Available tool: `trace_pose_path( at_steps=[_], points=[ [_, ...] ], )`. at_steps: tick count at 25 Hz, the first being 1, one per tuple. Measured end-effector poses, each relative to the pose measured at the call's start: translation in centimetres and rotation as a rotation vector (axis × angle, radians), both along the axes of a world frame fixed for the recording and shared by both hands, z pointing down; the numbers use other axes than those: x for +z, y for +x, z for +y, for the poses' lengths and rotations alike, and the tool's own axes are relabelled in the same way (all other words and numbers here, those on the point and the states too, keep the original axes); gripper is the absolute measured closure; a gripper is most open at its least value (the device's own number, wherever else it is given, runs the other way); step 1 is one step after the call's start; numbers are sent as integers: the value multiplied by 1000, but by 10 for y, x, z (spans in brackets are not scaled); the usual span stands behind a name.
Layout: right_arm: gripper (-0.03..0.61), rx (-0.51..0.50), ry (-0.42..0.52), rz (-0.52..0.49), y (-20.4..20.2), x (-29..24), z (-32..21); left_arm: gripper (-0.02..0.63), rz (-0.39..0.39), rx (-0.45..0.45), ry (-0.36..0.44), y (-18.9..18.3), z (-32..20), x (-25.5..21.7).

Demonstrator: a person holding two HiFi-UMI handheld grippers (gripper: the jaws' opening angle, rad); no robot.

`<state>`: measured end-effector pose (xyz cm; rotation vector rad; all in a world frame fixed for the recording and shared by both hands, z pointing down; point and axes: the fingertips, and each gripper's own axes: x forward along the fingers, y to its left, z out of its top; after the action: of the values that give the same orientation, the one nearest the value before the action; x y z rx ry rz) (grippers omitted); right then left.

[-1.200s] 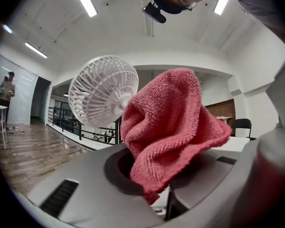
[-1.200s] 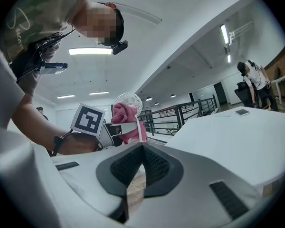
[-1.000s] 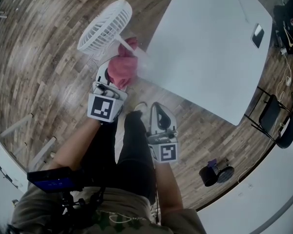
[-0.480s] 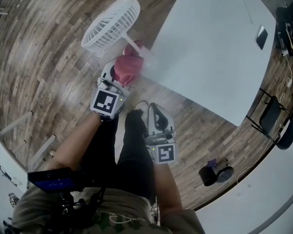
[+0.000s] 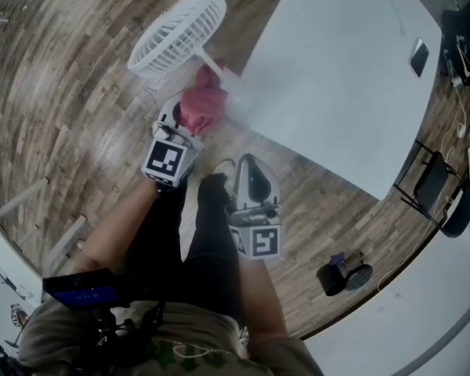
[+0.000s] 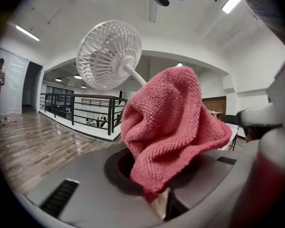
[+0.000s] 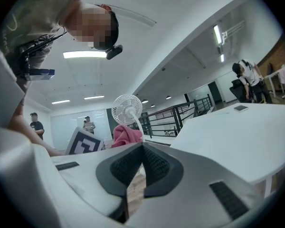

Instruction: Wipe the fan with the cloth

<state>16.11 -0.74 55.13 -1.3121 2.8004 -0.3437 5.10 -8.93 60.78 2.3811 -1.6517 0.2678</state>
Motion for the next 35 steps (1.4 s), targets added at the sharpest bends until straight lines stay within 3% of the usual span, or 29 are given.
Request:
trace_pose_path(
  at_steps=[4, 9, 21, 27, 35],
  points=[
    [581, 42, -34, -16, -28, -5, -31, 528, -6, 7, -19, 2, -1, 6],
    [581, -16, 17, -1, -57, -20, -46, 528, 0, 39, -21, 4, -1, 10],
    [581, -35, 10, 44, -48, -19, -26, 528, 130, -91, 202, -34, -31, -82],
    [580, -64, 16, 73, -49, -14, -11, 529, 164, -123, 220, -33, -34, -90],
    [581, -65, 15, 100, -31, -6, -6, 534, 158, -52, 225, -22, -36, -81]
  ],
)
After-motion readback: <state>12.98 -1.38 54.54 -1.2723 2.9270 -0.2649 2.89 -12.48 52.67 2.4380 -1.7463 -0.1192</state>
